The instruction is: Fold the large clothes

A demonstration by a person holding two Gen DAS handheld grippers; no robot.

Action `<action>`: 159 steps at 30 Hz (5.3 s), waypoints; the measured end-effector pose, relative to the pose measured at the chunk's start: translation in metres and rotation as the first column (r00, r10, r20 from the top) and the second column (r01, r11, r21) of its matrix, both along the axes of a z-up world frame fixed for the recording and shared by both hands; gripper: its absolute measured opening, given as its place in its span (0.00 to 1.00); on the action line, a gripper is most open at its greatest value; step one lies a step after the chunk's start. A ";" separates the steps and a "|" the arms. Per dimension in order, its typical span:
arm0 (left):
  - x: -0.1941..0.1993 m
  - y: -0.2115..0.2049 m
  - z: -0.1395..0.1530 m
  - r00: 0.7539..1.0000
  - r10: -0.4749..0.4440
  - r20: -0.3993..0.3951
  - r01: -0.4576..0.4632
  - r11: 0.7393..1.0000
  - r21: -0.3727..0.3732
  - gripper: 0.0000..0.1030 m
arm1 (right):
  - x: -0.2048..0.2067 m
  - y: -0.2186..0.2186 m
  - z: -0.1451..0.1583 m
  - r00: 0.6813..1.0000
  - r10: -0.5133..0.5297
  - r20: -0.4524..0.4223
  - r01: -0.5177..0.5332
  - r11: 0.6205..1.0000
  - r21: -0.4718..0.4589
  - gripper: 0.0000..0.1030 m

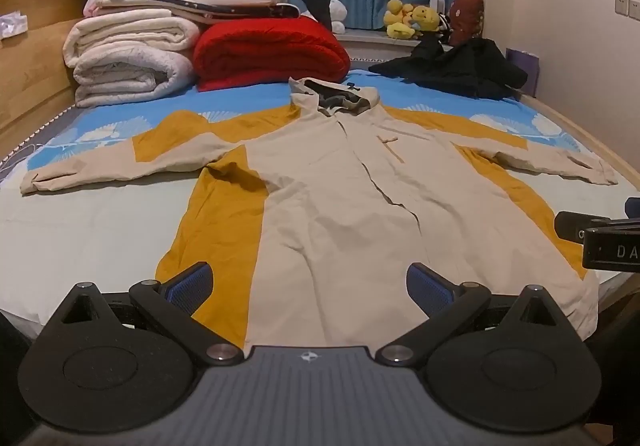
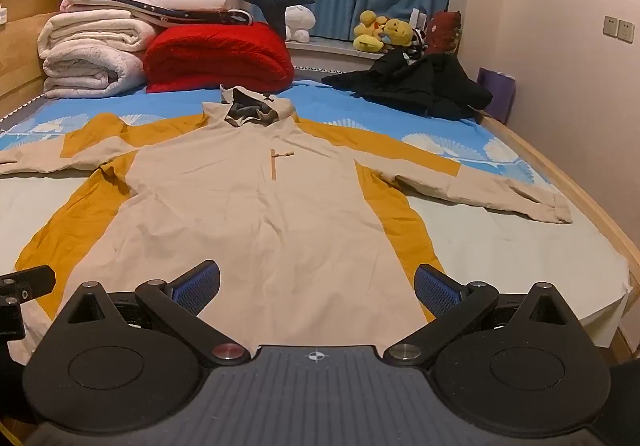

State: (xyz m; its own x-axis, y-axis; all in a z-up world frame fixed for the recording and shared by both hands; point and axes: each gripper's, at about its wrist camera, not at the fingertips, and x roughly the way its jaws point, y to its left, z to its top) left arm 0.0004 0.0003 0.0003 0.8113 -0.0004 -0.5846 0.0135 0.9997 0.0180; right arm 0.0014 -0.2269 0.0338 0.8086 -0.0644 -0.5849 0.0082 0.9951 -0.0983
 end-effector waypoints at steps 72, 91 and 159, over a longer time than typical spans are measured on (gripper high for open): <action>0.000 -0.015 0.003 0.997 -0.026 -0.072 0.024 0.999 -0.032 1.00 | -0.001 0.000 -0.011 1.000 0.022 -0.009 -0.022 1.000 -0.001 0.99; 0.059 -0.024 0.081 0.982 -0.101 0.157 0.093 0.994 0.061 0.97 | -0.007 -0.012 0.009 0.983 -0.068 0.171 0.064 0.998 0.026 0.99; 0.327 0.506 -0.040 0.512 0.850 -0.122 -0.842 0.469 -0.265 0.00 | 0.329 0.089 -0.001 0.917 0.320 0.240 -0.329 0.944 -0.001 0.54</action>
